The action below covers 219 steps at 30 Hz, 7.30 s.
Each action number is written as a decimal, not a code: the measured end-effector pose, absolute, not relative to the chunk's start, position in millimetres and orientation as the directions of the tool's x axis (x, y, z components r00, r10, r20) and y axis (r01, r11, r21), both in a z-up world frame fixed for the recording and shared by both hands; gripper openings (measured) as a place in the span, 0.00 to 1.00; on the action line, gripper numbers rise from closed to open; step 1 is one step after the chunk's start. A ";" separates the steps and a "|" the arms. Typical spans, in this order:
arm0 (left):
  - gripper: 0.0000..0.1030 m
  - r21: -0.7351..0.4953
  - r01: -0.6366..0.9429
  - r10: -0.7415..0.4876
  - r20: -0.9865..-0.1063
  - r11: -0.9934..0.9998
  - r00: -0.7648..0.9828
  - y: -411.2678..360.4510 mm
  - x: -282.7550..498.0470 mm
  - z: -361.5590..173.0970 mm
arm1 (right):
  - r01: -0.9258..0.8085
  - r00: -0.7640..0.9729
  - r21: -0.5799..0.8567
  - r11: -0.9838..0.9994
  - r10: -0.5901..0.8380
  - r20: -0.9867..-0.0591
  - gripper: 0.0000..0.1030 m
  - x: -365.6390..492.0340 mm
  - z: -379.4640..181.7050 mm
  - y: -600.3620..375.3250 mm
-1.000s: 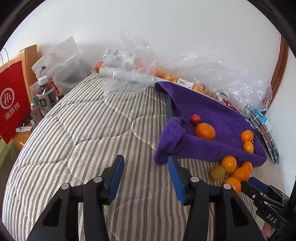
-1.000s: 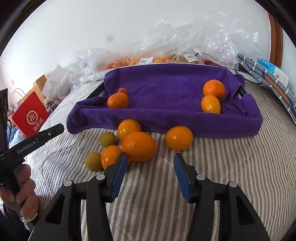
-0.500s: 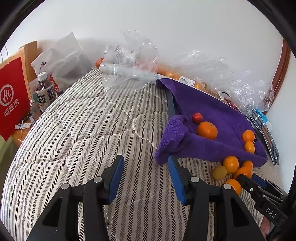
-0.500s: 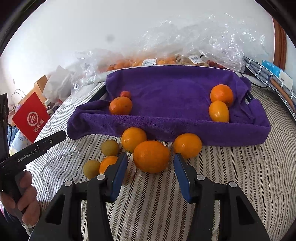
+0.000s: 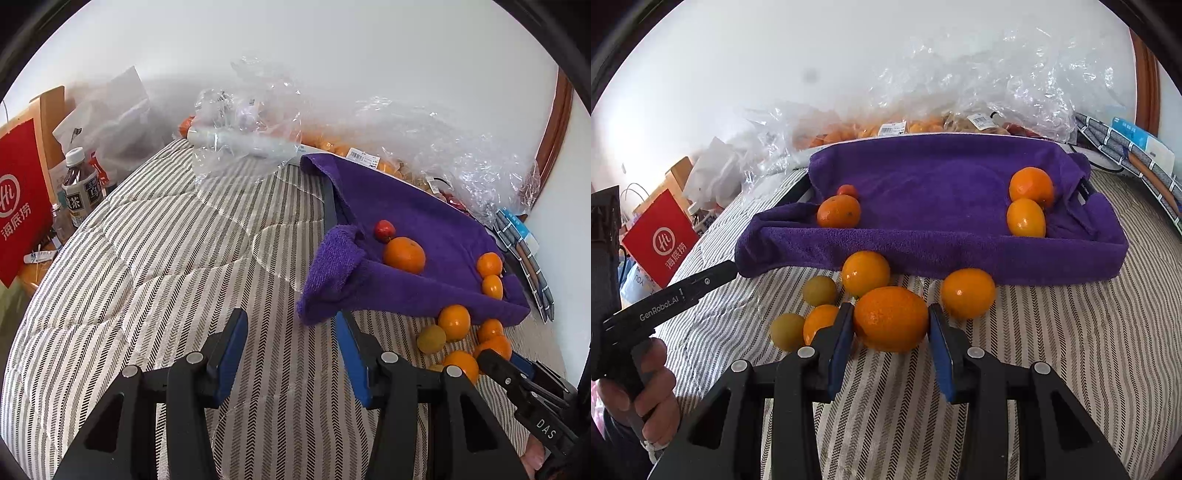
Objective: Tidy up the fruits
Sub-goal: 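Grasp a large orange with the right tool while the left tool grasps a yellow-green fruit, then carry both held fruits over the purple towel and lower them, then open both tools to release the fruits and withdraw, then grasp an orange beside the towel with the right tool, then place the orange on the towel and open the right tool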
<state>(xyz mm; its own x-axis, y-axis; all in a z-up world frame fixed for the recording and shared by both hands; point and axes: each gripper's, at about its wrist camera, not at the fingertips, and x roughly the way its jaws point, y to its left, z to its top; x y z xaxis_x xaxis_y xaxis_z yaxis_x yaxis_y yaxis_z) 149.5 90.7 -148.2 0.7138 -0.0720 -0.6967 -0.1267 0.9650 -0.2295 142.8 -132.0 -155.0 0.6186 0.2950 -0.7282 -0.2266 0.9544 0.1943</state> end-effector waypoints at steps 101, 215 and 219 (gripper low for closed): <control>0.25 -0.189 -0.014 -0.120 -0.677 0.982 0.726 32.8 238.9 -137.9 | -0.049 0.701 0.117 0.992 0.118 -0.704 0.40 223.0 -150.2 -237.9; 0.22 -0.313 0.127 -0.316 -0.680 0.941 0.662 19.5 183.8 -127.2 | -0.101 0.687 0.185 0.978 0.203 -0.698 0.34 143.9 -137.3 -227.0; 0.22 -0.280 0.131 -0.288 -0.648 0.951 0.705 19.3 199.8 -107.9 | -0.113 0.729 0.141 0.984 0.178 -0.661 0.34 160.0 -118.5 -228.4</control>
